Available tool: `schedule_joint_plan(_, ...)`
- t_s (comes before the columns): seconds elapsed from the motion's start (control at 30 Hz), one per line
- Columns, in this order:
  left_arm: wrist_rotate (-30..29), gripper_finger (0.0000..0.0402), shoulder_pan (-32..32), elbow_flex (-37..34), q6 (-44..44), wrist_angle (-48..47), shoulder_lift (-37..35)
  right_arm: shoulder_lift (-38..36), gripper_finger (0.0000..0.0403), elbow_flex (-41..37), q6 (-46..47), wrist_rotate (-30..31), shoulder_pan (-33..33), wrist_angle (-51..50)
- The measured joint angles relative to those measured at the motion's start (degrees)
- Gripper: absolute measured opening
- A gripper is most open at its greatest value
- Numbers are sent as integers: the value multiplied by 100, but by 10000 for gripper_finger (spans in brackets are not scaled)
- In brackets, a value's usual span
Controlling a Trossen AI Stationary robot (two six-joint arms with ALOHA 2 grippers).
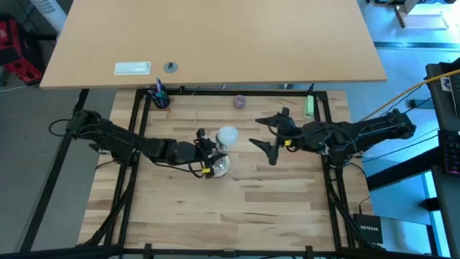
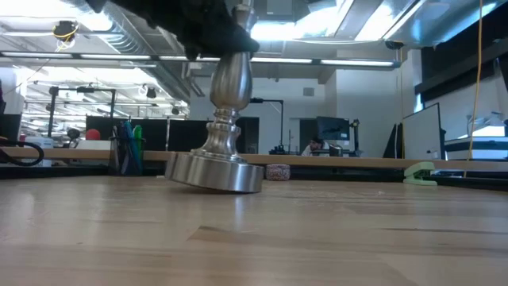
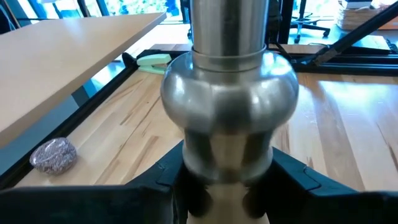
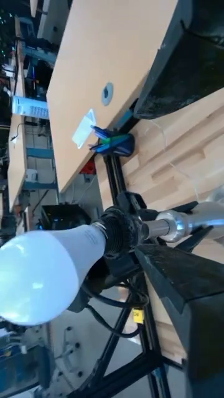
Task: Screw lightbulb
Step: Insert the lightbulb into the silver lamp
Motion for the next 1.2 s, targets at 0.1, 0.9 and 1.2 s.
schedule_joint_plan(0.1, 16, 133, 28, 168, 87, -5, 126, -270, 344, -382, 186, -29, 0, 93)
schedule_joint_plan(0.9, -13, 131, 134, 198, -53, 294, 136, -303, 344, -656, 276, -812, -2, 43)
schedule_joint_plan(1.2, -8, 131, 134, 198, -284, 239, 136, -301, 344, -656, 275, -890, -4, 80)
